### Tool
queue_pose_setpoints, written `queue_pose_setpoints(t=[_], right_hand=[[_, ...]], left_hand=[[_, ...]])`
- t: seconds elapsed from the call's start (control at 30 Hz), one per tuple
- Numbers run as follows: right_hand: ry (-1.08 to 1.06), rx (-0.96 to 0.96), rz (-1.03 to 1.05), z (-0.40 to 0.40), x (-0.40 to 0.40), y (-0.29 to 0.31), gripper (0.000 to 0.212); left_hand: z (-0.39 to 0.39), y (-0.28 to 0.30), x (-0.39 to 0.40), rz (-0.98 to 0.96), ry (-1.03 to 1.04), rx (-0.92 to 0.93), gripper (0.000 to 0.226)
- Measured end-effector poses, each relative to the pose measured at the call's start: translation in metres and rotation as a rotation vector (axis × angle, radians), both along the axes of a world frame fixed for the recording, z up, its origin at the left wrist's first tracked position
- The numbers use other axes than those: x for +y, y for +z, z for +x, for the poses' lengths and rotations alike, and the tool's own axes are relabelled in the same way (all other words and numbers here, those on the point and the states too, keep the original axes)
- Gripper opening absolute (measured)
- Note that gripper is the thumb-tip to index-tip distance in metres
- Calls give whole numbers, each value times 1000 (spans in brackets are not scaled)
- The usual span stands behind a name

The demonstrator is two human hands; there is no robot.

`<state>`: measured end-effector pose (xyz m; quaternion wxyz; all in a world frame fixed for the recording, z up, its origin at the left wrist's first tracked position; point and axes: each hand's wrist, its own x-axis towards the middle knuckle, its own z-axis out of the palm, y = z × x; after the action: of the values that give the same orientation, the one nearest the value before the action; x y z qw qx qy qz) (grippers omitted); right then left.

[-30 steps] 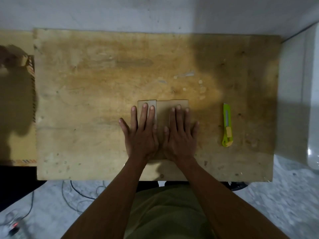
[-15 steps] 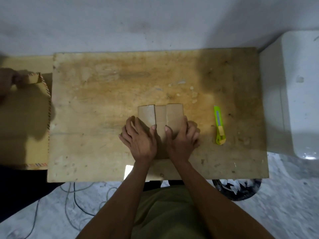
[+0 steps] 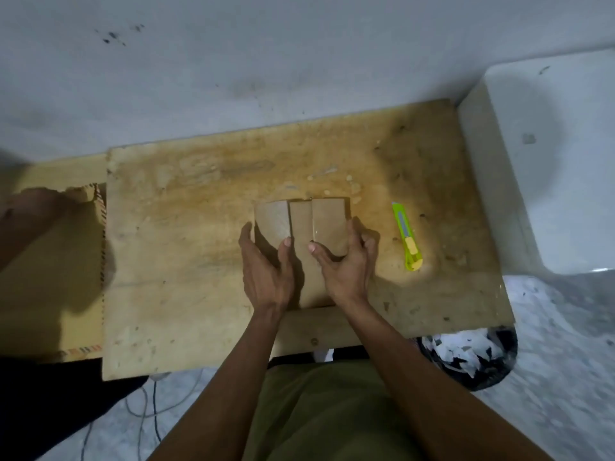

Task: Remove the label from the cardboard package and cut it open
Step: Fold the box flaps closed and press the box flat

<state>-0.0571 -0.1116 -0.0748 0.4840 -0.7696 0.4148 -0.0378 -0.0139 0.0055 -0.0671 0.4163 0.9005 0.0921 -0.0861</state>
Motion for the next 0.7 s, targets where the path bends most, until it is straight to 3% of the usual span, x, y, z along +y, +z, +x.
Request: queue_pose_setpoints(t=[0.17,0.27,0.5,0.7], right_hand=[[42,-133,106,-28,4,29,70],[138,-116,101,-63,7,39,59],[-301,-70,-137,-153,-8,48,58],[-587,0,-173,-218,-51,49,59]], left_hand=[[-1,20,6,-79,-128,-105,48],[-15,33,4,-100,-174,-110,47],[-71,45,-46,-66,-687,-48,61],[-136,59,-118,7,-856,-64,55]])
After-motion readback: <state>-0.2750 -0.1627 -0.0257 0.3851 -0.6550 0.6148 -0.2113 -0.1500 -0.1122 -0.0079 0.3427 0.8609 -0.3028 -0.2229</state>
